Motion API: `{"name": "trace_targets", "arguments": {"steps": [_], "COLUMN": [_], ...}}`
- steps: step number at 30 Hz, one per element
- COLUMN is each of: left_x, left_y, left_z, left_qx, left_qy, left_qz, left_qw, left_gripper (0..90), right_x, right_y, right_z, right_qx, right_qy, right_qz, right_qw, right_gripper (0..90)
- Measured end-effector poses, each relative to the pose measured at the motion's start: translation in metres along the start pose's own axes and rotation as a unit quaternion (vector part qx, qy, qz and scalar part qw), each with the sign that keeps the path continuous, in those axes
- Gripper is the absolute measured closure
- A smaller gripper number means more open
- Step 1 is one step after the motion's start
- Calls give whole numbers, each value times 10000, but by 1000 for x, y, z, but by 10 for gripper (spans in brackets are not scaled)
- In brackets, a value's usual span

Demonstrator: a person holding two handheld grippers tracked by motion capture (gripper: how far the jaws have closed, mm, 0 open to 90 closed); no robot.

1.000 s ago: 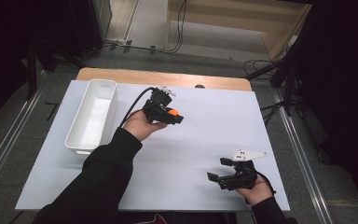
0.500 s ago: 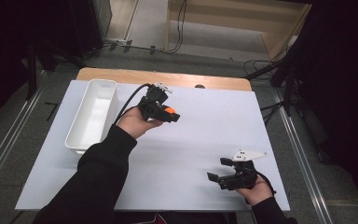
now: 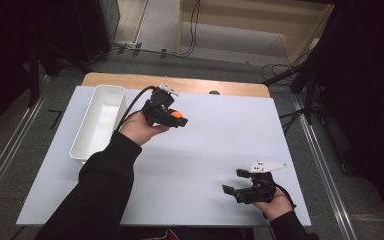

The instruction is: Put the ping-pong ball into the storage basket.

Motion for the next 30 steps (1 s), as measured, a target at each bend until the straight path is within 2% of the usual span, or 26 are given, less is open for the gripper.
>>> {"name": "trace_targets", "arguments": {"steps": [10, 12, 20, 30], "left_x": [1, 2, 4, 7], "left_y": [-11, -13, -19, -27], "left_z": [7, 8, 11, 16], "left_qx": [-34, -35, -205, -176], "left_qy": [17, -2, -38, -108], "left_qz": [93, 57, 53, 69], "left_qw": [9999, 10000, 9998, 9998], "left_gripper": [509, 509, 510, 509], "right_x": [0, 0, 0, 0], "right_y": [0, 0, 0, 0], "right_z": [0, 0, 0, 0], "right_qx": [-2, -4, -1, 3], "right_qy": [1, 8, 7, 23], "right_qz": [5, 14, -3, 2], "right_qw": [10000, 10000, 10000, 10000], "right_gripper": [129, 129, 129, 129]}}
Point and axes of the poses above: each handheld gripper's, and its own axes: z roughly backward along the jaws, x roughly out of its underside, y roughly to its right, the point moved 4 cm from there along -z, roughly forward along the jaws, and after that the axes turned 8 degrees about -x, right-handed, at the moved point
